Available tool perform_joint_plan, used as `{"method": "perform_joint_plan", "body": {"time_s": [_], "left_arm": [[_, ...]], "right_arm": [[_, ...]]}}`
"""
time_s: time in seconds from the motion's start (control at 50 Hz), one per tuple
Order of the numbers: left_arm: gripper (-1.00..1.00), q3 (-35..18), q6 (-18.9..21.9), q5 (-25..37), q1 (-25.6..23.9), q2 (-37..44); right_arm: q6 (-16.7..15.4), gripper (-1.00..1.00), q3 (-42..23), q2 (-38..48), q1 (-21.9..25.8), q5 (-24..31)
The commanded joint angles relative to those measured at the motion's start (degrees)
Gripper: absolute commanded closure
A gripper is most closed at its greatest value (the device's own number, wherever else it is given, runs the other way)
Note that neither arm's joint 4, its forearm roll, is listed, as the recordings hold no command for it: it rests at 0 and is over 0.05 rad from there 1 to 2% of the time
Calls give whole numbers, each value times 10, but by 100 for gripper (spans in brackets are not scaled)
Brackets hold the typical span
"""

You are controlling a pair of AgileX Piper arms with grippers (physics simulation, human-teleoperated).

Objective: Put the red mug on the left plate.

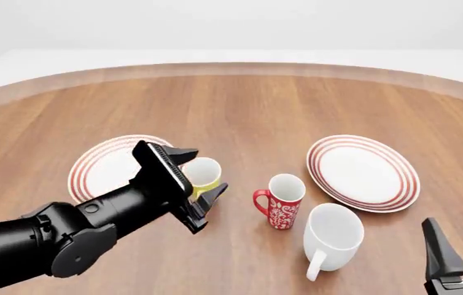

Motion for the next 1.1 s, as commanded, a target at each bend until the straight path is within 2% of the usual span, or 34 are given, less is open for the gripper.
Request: {"method": "perform_joint_plan", "body": {"time_s": [0.02, 0.36, 0.54, 1.1], "left_arm": [[-100, -22, 9, -1, -32, 57], [-100, -59, -5, 2, -63, 134], [-100, -82, 1, 10, -75, 174], [-100, -126, 12, 16, -74, 240]], "right_arm": [[-2, -100, 0, 0, 2, -3], [-1, -100, 0, 0, 3, -5], [-2, -100, 0, 0, 6, -7], [-7, -100, 0, 0, 10, -15]]}}
